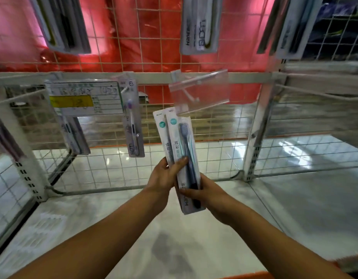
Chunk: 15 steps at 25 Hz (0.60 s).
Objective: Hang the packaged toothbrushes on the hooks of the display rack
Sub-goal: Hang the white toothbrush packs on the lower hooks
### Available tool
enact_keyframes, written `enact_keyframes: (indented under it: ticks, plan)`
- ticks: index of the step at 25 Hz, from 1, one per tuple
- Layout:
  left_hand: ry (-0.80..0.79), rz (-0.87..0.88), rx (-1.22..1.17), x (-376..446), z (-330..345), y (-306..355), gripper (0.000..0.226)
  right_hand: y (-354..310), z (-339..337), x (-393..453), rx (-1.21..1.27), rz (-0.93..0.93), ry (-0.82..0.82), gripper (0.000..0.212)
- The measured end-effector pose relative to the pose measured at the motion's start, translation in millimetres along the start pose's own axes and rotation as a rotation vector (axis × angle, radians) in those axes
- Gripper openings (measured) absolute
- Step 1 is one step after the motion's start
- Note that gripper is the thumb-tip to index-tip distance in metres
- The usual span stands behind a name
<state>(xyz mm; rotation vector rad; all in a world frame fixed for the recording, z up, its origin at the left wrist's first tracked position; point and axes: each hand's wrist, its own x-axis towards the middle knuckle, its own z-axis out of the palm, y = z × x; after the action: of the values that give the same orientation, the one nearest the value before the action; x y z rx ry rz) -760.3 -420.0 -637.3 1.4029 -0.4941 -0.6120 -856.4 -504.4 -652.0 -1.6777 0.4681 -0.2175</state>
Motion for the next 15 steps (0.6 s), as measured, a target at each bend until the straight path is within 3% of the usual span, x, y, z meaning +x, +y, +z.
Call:
enact_keyframes:
  ticks: [8,15]
  plan:
    - [-0.018,0.112,-0.124,39,9,22,0.054,-36,-34,37,-0.157,-0.093,0.04,0.035]
    - [-0.011,0.221,0.065,57,29,32,0.078,-29,-40,51,-0.057,-0.096,0.033,0.034]
